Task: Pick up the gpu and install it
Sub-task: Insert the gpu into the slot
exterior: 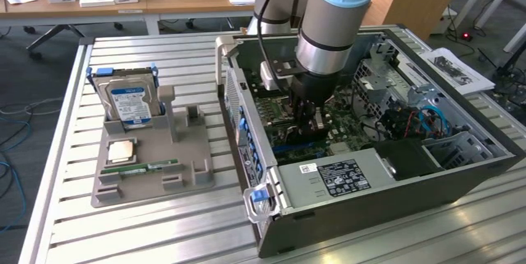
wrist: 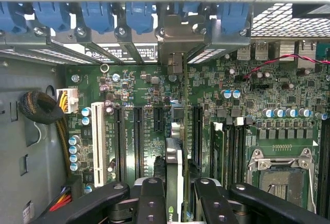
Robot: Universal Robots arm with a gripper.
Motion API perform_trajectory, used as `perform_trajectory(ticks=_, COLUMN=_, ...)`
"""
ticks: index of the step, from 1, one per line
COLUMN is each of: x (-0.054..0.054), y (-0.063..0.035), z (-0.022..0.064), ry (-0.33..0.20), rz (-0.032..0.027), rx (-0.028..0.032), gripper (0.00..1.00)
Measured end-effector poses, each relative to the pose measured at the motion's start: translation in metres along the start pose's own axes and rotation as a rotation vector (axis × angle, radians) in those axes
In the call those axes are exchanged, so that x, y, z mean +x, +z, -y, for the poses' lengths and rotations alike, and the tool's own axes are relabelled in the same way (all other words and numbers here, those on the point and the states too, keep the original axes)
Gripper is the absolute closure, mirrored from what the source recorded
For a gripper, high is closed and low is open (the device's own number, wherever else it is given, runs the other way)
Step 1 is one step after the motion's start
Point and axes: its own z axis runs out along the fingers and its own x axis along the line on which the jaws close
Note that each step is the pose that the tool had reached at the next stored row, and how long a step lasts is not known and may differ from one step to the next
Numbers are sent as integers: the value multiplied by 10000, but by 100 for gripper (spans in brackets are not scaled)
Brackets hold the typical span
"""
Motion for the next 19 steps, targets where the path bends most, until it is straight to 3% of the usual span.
perform_trajectory(ticks=19, x=1, y=23, z=-2, ry=-2, rz=1, rx=1, gripper=74)
